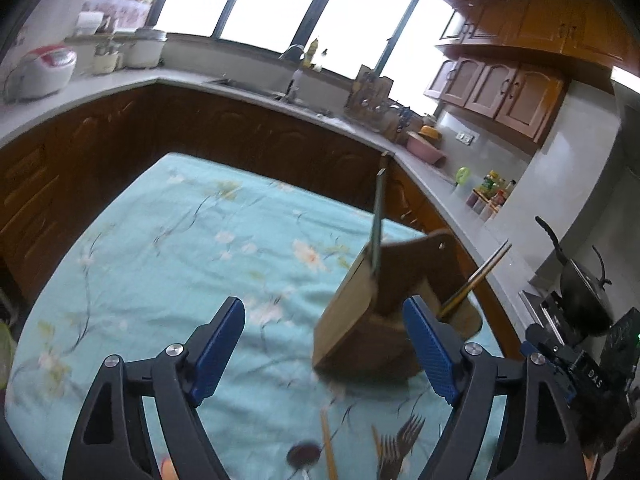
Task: Organize utensils
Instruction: 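Withdraw both open tools up from the holder, then grasp a wooden chopstick with the left tool while the right tool grasps a metal chopstick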
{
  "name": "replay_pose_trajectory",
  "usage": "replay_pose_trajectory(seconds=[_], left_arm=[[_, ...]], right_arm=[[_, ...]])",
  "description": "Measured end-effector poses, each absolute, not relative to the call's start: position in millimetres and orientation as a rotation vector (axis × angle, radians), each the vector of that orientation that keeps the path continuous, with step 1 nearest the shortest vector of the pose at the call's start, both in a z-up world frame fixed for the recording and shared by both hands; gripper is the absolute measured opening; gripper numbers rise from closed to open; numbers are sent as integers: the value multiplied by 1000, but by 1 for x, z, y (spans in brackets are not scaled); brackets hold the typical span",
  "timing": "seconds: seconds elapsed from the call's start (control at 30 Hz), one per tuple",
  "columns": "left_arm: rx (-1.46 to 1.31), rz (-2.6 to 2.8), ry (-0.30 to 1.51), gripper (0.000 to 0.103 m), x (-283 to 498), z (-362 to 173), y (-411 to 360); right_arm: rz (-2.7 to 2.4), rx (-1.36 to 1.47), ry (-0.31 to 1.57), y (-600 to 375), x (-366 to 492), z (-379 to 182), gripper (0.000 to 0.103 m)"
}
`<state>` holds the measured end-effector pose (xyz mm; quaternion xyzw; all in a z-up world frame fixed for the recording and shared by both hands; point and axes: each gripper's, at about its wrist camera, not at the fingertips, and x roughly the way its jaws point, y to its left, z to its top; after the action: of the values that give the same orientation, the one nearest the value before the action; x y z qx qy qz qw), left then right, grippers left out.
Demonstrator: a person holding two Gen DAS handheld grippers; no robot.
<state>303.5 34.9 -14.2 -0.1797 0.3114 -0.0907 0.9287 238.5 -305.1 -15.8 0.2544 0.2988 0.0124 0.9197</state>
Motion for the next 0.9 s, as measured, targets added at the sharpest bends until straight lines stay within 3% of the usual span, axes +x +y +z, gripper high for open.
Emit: replay_pose_trajectory(seconds=[0.4,0.9], left_arm=[[-368,-163,720,81,240,-20,42],[-329,-175,793,81,219,-23,34]], right_arm=[[3,496,669,-297,181,-36,75],[-24,503,752,-291,155,-63,75]])
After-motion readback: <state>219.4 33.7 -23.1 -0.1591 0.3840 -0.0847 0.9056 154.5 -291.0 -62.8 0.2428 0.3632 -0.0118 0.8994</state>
